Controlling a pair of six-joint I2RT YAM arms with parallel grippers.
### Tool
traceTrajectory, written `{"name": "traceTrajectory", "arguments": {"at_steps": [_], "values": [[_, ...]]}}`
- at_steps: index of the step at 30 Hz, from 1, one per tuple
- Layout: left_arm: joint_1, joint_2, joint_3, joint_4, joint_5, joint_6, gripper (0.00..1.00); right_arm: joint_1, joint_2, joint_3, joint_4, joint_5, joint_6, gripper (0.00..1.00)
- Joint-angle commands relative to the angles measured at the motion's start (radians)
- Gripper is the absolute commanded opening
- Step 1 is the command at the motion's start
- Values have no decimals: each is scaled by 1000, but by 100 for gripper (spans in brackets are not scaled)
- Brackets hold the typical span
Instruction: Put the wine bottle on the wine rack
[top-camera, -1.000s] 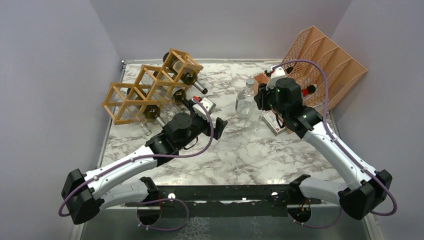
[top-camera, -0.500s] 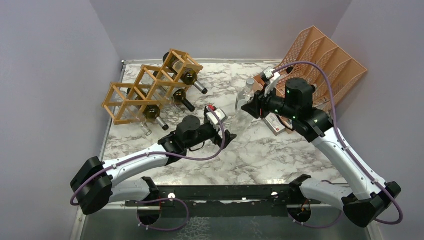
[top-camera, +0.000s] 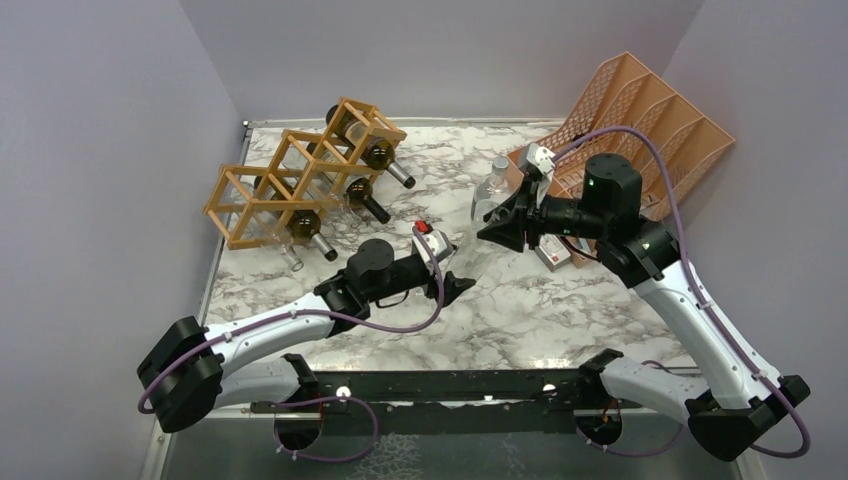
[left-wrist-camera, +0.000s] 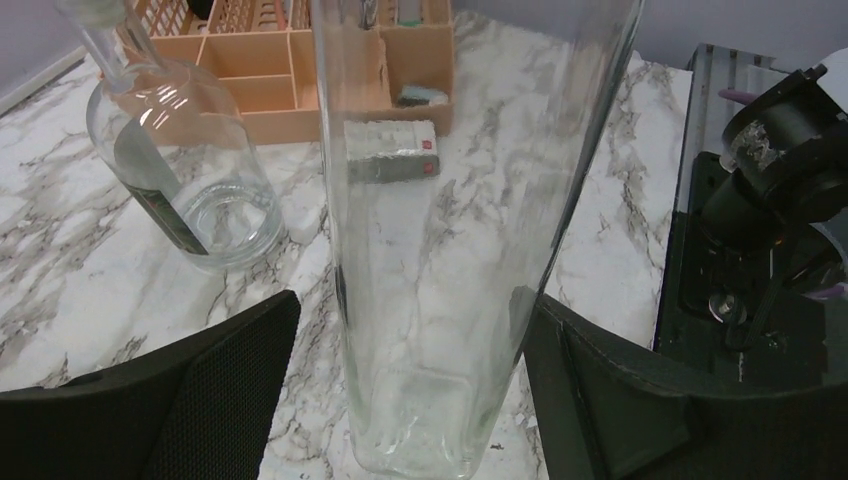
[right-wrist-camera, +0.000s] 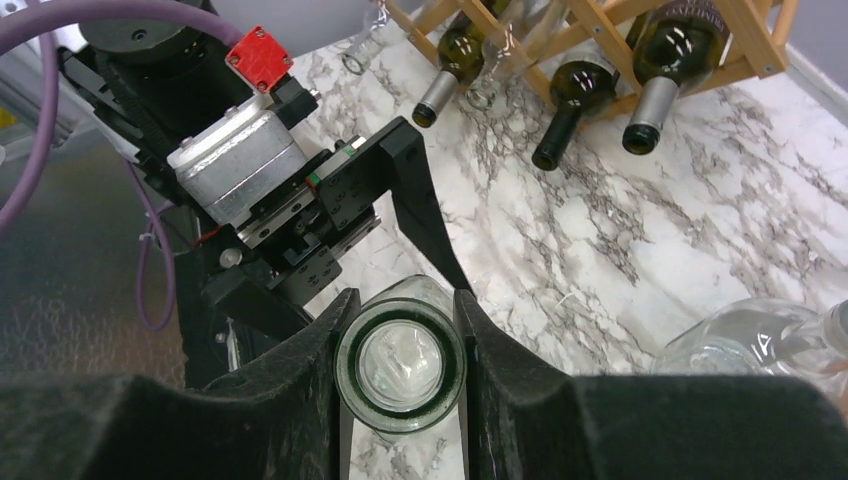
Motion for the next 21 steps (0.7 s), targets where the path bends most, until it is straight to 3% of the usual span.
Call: {"name": "traceTrajectory", "arguments": {"at_steps": [1, 4, 8, 13, 17, 19, 21], "values": [[-1, -33, -4, 61, 47, 15, 80, -6, -43, 38, 33, -136, -23, 1], [-1, -25, 6, 61, 74, 19, 70, -7, -47, 33, 54, -167, -13, 1], [-3, -14, 26, 61, 117, 23, 78, -6, -44, 31, 68, -176, 12, 1], [-3, -3, 43, 61, 137, 97, 74, -6, -44, 28, 67, -151, 36, 1], [-3, 21, 64, 61, 143, 151, 47, -7, -45, 26, 64, -139, 54, 1], [-3, 39, 87, 61, 144, 170, 28, -7, -46, 30, 58, -128, 69, 1], [-3, 57, 112, 62, 159, 213, 2, -6, -47, 40, 35, -95, 79, 10]]}}
